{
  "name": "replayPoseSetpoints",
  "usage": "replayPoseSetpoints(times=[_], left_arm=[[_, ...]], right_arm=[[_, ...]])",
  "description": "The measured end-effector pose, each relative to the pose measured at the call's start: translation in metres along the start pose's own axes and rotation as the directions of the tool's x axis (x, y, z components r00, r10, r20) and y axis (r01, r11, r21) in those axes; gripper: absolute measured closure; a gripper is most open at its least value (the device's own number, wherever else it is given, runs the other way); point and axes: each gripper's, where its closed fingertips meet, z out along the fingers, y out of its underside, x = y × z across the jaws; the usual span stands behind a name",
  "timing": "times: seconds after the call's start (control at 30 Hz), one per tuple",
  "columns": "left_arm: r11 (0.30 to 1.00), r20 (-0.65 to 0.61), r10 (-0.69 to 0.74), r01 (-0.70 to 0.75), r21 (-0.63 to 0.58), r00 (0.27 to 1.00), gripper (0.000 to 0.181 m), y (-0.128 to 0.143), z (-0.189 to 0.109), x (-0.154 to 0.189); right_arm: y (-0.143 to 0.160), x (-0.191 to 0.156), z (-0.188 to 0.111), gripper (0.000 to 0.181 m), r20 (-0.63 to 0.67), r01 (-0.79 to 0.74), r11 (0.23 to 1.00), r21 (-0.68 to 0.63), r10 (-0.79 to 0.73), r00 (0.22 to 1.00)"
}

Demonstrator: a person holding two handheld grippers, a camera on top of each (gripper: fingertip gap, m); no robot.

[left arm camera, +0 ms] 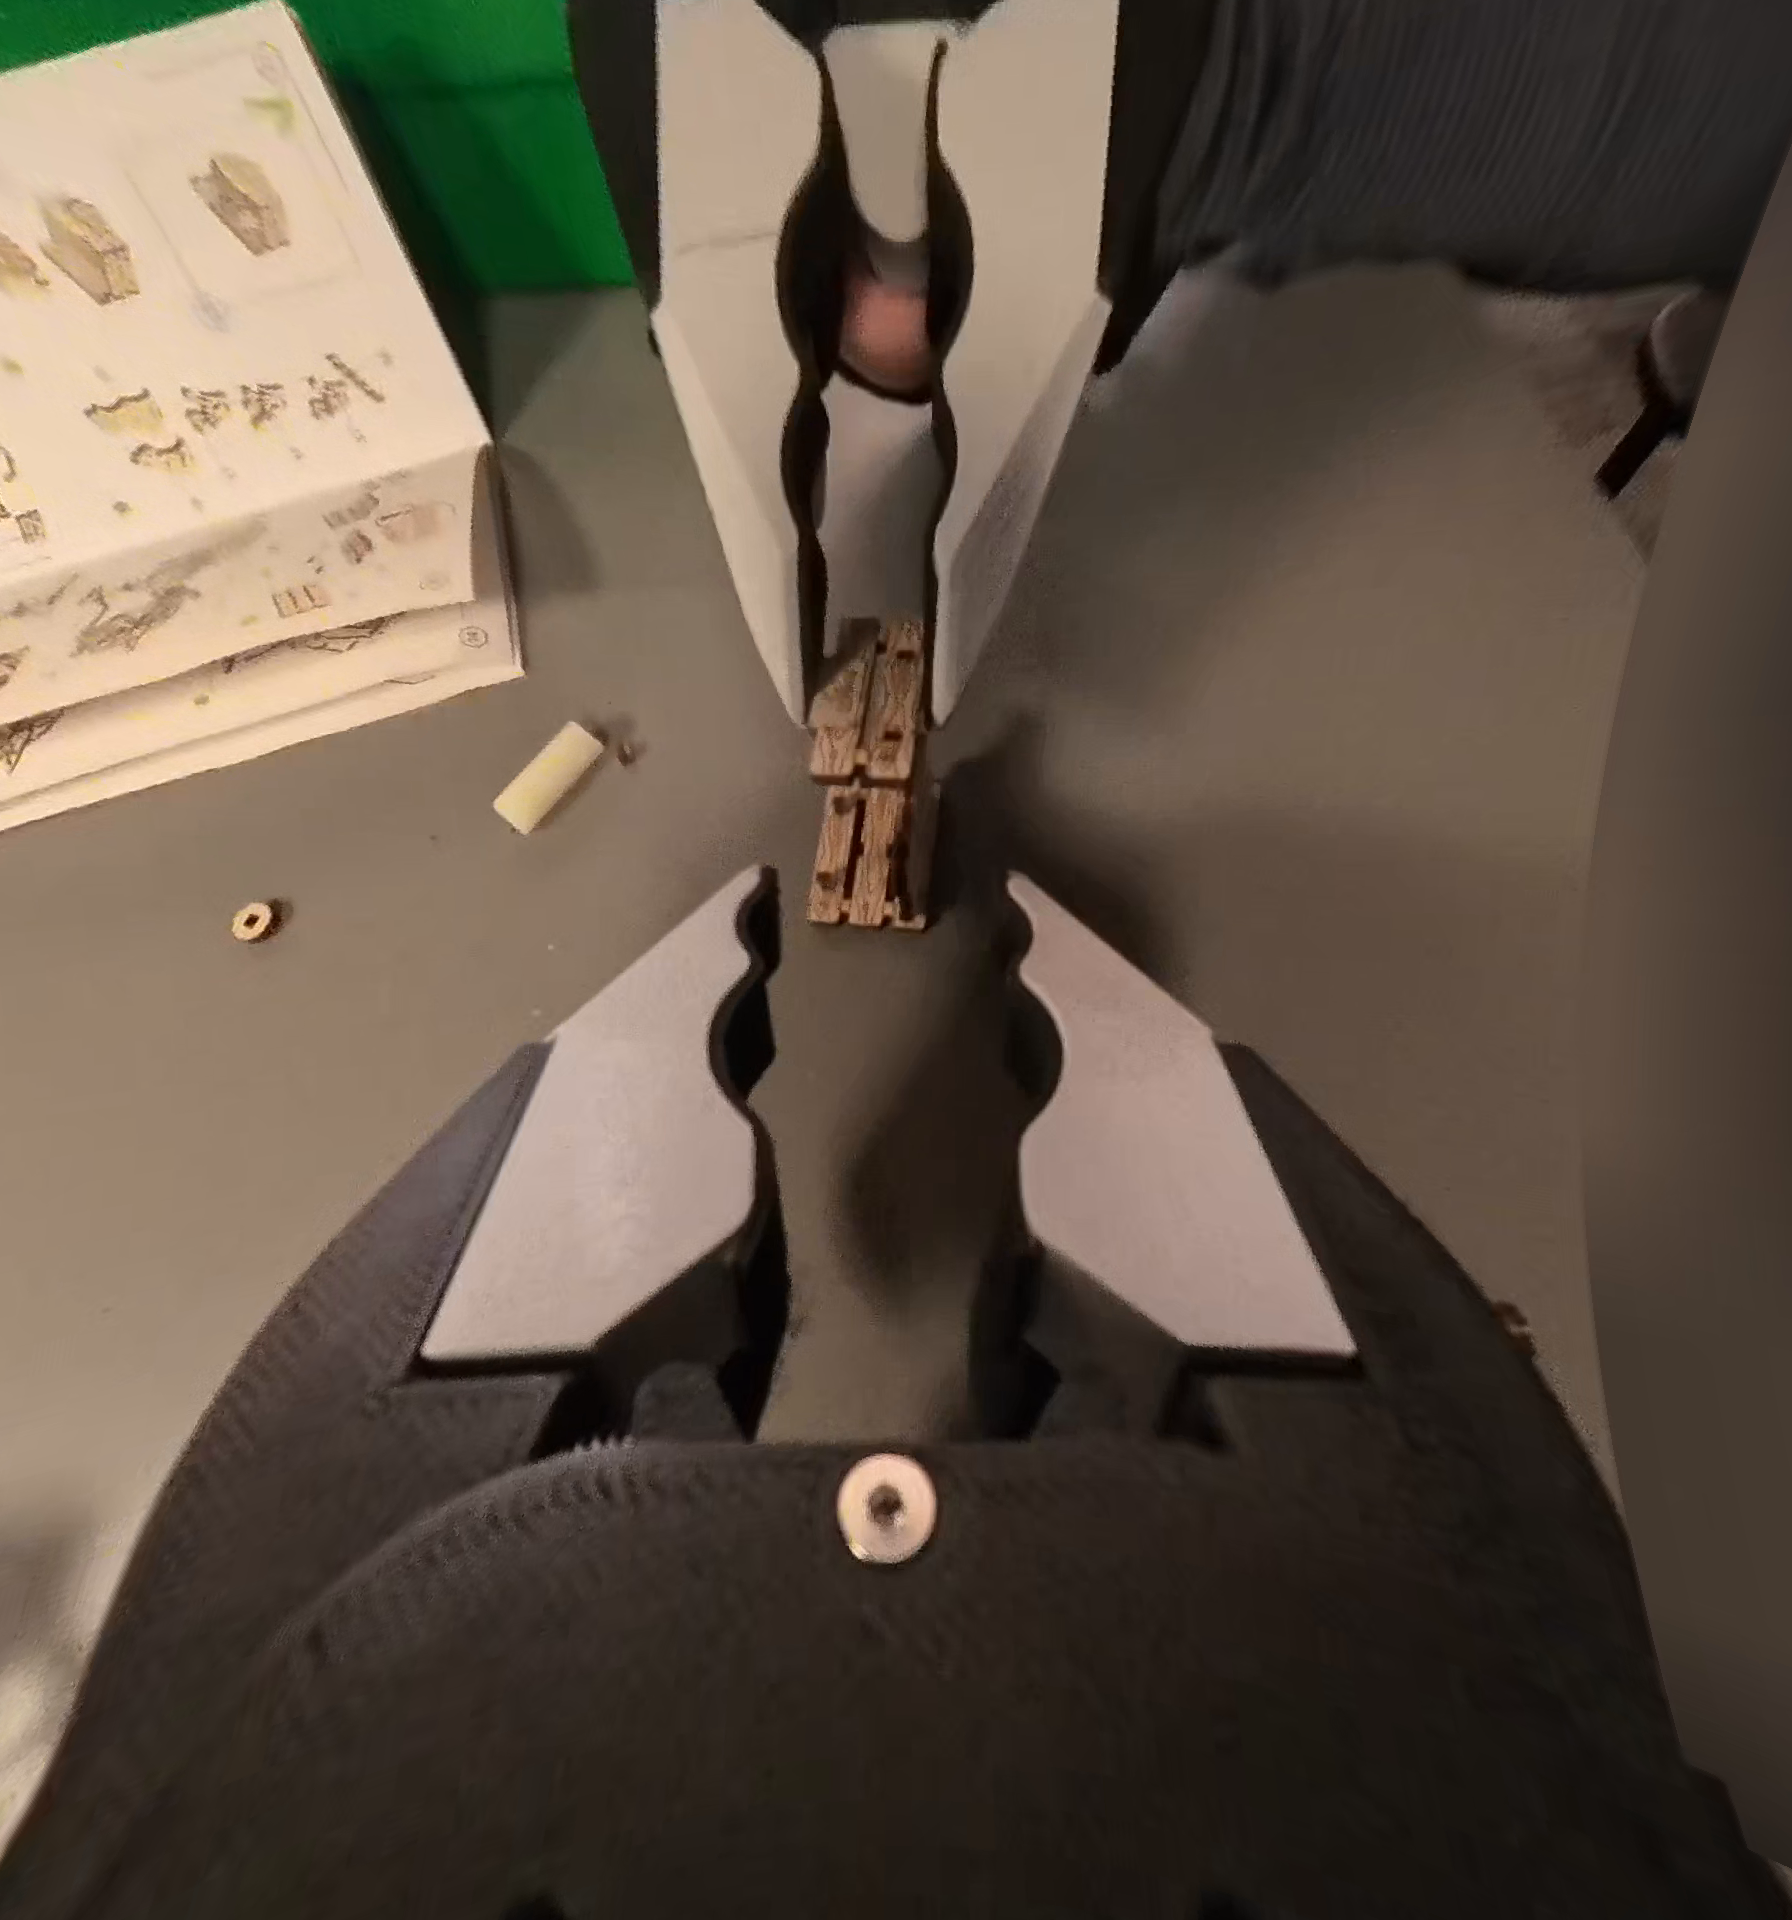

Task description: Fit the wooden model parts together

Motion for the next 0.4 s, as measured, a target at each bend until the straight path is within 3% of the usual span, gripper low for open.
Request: replayPoseSetpoints(times=[0.1,0.4], left_arm=[[0.999,-0.008,0.023,-0.023,-0.036,1.000,0.153,0.0030,0.0047,0.0033],[0.997,-0.101,-0.062,0.058,-0.049,0.993,0.163,0.0048,0.0064,0.0065]], right_arm=[[0.0056,-0.0016,0.0035,0.164,0.012,-0.012,0.999,-0.030,0.012,1.000],[0.0081,0.0022,0.0010,0.164,0.004,-0.035,0.999,-0.020,0.035,0.999]])
